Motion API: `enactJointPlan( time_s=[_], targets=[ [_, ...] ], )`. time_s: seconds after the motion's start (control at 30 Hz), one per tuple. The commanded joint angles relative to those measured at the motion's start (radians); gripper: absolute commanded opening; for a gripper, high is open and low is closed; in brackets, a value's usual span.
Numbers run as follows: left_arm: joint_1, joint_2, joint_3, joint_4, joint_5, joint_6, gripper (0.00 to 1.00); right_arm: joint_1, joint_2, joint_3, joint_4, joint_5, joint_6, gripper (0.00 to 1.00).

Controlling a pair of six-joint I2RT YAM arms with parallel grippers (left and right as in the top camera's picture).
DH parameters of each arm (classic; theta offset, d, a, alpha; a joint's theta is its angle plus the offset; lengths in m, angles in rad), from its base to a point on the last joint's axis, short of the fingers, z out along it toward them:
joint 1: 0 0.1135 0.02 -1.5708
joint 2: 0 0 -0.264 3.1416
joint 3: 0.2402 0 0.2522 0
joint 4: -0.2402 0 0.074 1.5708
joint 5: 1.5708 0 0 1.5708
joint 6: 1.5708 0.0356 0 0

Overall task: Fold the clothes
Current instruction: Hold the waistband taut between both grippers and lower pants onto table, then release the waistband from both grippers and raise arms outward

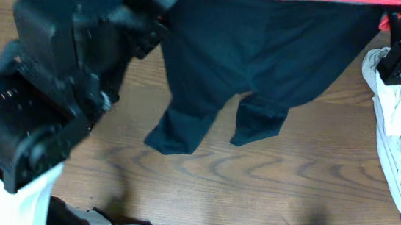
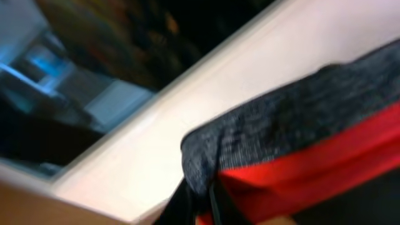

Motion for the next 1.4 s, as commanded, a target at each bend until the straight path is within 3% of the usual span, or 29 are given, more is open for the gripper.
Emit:
enactJointPlan(
  time_s=[0.0,0.2,0.43,0.57,0.77,1.07,1.37],
  targets=[
    [0.184,0.008,0.004,-0.061,0.245,-0.165,0.09,-0.017,-0.006,0.01,-0.02,0.089,0.024,0.01],
    [0.373,0.101,-0.024,-0.152,0.515,-0.289,0.09,-0.017,0.021,0.01,-0.124,0.089,0.045,0.01],
    [0.374,0.11,-0.024,-0.192,0.519,-0.319,0.08,-0.017,0.084,0.01,-0.198,0.089,0.045,0.01],
    [0.374,0.051,-0.015,-0.198,0.496,-0.323,0.08,-0.017,0.079,0.011,-0.146,0.095,0.006,0.01],
    [0.369,-0.095,0.044,-0.168,0.498,-0.334,0.08,-0.017,0.0,0.067,-0.031,0.091,0.028,0.01],
    [0.331,-0.325,0.144,-0.145,0.507,-0.338,0.08,-0.017,-0.138,0.115,-0.042,0.088,0.104,0.01],
    [0.331,-0.339,0.146,-0.14,0.512,-0.356,0.08,-0.017,-0.219,0.116,-0.047,0.077,0.146,0.01]
  ],
)
